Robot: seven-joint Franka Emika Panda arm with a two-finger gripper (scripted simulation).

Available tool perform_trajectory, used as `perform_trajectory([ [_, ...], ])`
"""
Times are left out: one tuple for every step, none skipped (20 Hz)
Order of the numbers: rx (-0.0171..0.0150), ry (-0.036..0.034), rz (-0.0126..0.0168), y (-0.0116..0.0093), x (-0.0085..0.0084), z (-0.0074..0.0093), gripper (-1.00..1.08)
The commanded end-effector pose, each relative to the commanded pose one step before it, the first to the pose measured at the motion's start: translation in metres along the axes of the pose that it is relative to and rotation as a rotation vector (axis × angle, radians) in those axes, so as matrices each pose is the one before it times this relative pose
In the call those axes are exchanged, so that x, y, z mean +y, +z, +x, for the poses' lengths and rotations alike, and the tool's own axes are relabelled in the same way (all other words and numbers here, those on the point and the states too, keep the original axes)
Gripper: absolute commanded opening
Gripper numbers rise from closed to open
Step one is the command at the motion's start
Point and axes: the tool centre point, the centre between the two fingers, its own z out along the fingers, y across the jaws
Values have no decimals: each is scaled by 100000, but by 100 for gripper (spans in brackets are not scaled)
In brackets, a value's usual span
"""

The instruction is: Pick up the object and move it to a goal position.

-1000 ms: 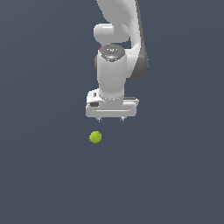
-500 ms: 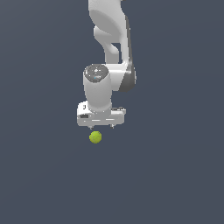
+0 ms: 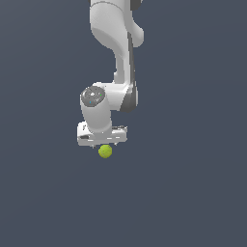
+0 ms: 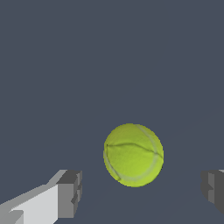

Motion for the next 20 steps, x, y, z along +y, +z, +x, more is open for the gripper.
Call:
perform_trajectory([
  [-86,-549,102,358,278,-10,100],
  [0,0,0,17,38,-11,100],
  [-57,269,-30,-93,-86,-25,100],
  [0,0,0,41,2,-1,100],
  [0,0,0,122,5,-3,100],
  [0,0,0,202,9,-5,100],
  [0,0,0,282,12,-8,100],
  [7,-48,6,358,-14,-4,100],
  [0,0,0,439,18,-16,100],
  [10,-68,9,511,-21,-10,100],
  [0,0,0,589,23,-25,100],
  [10,-68,9,606,-18,-15,100],
  [0,0,0,530,21,-20,100],
  [7,-48,6,444,-10,-4,100],
  [0,0,0,364,18,-2,100],
  [0,0,0,280,17,10,100],
  [7,-48,5,193,-13,30,100],
  [0,0,0,113,15,33,100],
  [0,0,0,38,13,37,100],
  [0,0,0,1,5,17,100],
])
